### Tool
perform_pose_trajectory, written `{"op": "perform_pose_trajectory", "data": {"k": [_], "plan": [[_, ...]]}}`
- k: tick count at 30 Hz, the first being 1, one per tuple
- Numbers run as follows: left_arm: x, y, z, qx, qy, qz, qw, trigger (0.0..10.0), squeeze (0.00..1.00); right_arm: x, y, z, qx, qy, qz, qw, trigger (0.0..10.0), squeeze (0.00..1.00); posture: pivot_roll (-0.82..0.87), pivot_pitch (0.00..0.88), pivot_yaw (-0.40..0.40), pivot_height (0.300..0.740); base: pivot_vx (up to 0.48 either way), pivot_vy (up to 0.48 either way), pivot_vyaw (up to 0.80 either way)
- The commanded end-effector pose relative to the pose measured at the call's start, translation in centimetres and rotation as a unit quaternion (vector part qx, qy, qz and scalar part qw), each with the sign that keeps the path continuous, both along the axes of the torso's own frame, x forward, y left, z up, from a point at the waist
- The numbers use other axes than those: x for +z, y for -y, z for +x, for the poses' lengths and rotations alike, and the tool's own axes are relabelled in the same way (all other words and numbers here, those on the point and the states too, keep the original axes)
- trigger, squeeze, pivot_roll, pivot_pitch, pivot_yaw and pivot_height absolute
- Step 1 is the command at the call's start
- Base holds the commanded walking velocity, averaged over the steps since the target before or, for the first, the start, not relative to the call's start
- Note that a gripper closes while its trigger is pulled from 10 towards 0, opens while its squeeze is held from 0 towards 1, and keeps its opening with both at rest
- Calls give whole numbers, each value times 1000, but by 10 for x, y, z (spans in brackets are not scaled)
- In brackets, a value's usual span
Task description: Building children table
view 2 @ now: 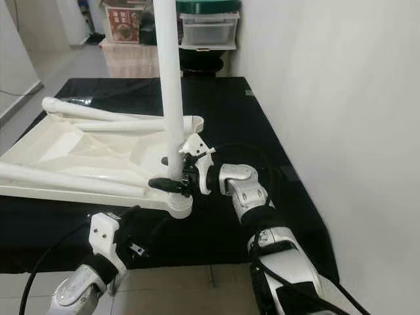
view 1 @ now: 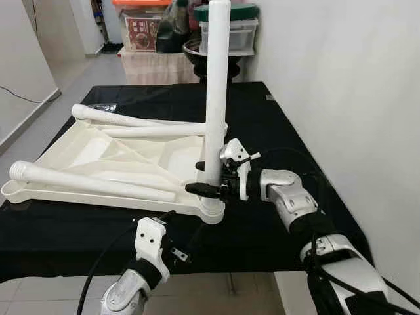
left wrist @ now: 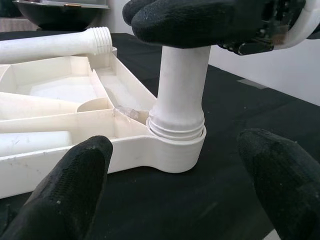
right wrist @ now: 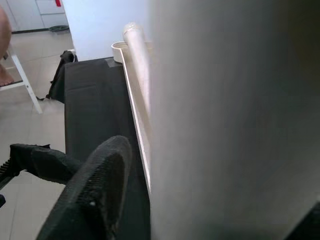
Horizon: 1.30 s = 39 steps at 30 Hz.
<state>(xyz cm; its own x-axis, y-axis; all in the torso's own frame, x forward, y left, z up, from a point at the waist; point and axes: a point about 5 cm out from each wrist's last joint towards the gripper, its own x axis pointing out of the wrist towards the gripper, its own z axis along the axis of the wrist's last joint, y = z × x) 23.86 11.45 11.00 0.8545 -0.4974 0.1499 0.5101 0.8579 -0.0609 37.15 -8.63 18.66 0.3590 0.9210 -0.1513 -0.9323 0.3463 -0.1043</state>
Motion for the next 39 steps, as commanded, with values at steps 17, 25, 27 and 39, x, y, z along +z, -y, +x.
{"op": "perform_pose_trajectory", "data": {"k": [17,25,27,39], "plan": [[-2,-1,-3,0,-12,-9,1000,10000,0,-51,29,-3,-343,-22,28,939,0,0,26,79,-21,740,0,0,0],[-3,-2,-2,-6,-15,-8,1000,10000,0,-61,3,-19,-389,-24,45,920,0,0,20,71,-13,740,0,0,0],[-3,-1,-2,-6,-15,-8,1000,10000,0,-57,0,-14,-383,-21,46,922,0,0,24,68,-19,740,0,0,0],[-3,1,1,-2,-14,-10,1000,10000,0,-18,-19,-6,-195,9,65,979,10000,0,30,53,-23,740,0,0,0]]}}
